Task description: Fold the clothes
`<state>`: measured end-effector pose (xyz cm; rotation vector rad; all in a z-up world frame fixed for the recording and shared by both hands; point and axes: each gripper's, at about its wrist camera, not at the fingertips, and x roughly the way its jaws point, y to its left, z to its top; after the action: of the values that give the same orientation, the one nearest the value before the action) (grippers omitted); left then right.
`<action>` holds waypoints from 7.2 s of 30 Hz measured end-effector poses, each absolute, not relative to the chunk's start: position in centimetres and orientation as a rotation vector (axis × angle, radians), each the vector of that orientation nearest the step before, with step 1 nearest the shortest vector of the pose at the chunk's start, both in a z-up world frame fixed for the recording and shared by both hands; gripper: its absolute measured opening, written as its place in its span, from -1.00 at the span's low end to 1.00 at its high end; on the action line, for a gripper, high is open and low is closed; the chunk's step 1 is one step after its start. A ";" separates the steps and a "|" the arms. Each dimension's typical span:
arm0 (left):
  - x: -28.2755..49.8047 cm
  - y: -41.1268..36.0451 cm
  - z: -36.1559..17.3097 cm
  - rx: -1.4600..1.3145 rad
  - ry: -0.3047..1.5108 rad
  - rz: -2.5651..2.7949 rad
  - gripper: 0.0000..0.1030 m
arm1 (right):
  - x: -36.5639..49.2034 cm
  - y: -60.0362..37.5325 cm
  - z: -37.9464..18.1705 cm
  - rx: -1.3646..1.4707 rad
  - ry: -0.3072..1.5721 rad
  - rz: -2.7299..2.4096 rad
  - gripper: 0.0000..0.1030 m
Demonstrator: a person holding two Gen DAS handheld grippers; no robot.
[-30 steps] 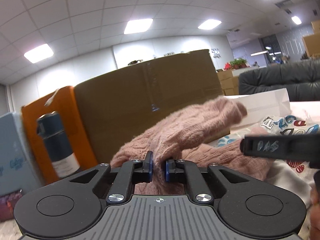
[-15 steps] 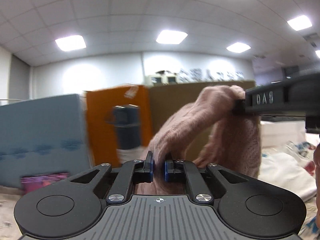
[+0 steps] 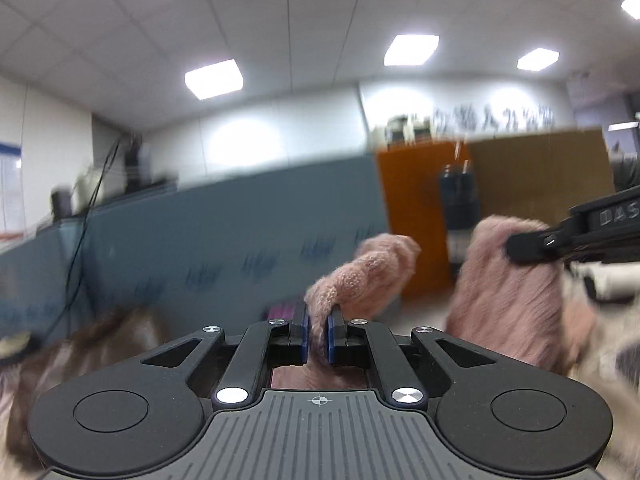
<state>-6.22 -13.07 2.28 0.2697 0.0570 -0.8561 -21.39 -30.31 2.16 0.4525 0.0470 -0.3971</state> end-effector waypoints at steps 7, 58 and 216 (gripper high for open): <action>-5.2 -6.6 -0.8 0.150 0.294 -0.789 -0.70 | -23.6 -28.2 -0.9 0.439 0.157 -0.431 -0.79; 3.7 -4.5 -2.7 0.162 0.625 -0.965 -0.56 | -21.9 -39.4 -3.8 0.817 0.224 -0.552 -0.79; 1.7 -2.2 -1.1 0.346 0.231 -0.794 -0.89 | -20.5 -42.1 -2.0 0.152 0.453 -0.622 -0.84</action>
<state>1.69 -2.23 -1.13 0.3456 0.2312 -0.7938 -20.48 -42.12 -2.02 0.1518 0.4531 -0.6219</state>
